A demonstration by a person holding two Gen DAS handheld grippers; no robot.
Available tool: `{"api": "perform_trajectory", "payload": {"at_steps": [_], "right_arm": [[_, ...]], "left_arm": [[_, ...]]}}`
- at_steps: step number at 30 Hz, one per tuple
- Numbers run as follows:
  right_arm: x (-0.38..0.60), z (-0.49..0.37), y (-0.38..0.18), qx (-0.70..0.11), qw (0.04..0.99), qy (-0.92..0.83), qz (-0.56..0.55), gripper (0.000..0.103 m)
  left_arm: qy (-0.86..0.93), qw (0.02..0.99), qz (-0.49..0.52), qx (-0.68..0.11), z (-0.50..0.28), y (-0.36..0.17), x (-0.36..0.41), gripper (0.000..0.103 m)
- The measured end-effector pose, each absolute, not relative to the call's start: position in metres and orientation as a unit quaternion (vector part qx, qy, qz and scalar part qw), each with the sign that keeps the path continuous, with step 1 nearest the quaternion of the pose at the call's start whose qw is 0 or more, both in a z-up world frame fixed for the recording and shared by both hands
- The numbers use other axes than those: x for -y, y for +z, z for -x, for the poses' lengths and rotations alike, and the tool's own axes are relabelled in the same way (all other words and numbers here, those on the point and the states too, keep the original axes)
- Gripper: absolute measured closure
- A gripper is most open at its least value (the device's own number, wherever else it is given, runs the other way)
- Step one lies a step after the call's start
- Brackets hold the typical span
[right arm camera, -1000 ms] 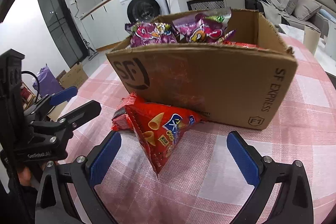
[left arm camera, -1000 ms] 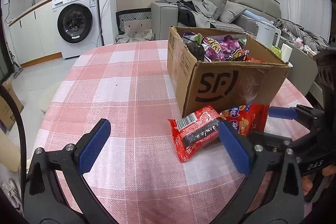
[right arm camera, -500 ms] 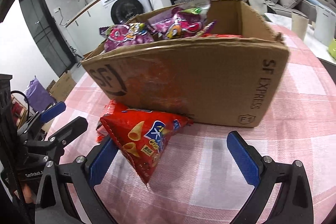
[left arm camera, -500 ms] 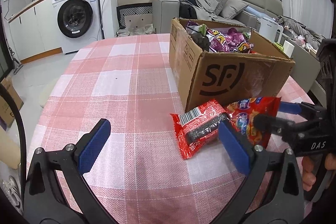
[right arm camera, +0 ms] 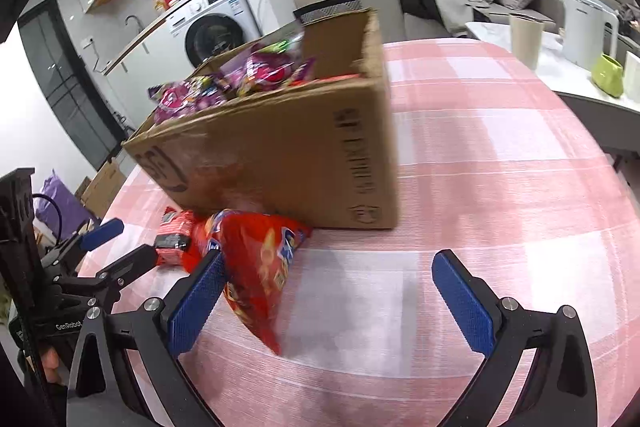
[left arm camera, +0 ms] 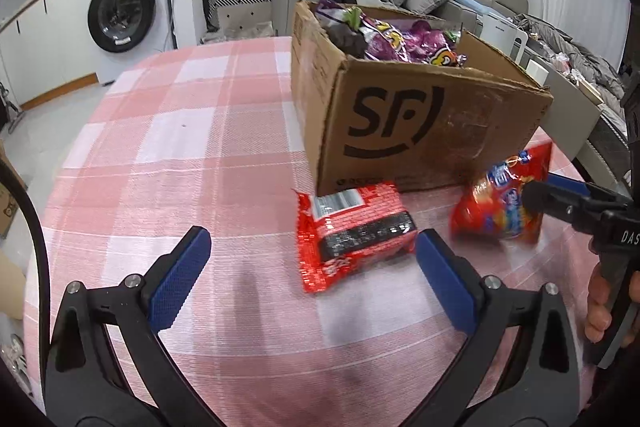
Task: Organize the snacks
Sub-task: 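Withdraw both tools from the box toward the red packets on the table, then grasp the red wafer packet with the left tool while the right tool grasps the red chip bag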
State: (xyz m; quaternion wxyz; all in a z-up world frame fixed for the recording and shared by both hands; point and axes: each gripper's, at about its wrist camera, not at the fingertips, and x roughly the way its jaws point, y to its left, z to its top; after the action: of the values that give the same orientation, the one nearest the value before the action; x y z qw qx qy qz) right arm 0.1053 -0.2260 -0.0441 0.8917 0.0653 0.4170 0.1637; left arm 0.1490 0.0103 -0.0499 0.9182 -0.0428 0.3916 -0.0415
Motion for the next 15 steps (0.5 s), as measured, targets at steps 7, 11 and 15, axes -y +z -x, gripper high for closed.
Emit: {"api": "perform_trajectory", "payload": {"at_steps": [7,11,15], "right_arm": [[0.247,-0.106,-0.041,-0.416,0.892,0.161,-0.077,0.001],[0.243,-0.104,-0.042,-0.420,0.887,0.179,-0.074,0.001],[0.236,-0.102,-0.044,-0.428,0.877,0.206,-0.070,0.001]], "left_arm": [[-0.044,0.907,0.030,-0.417,-0.165,-0.061,0.004,0.001],[-0.054,0.900,0.040,-0.431,-0.175,-0.066,0.005,0.005],[-0.061,0.896,0.036,-0.439,-0.186,-0.072,0.006,0.020]]}}
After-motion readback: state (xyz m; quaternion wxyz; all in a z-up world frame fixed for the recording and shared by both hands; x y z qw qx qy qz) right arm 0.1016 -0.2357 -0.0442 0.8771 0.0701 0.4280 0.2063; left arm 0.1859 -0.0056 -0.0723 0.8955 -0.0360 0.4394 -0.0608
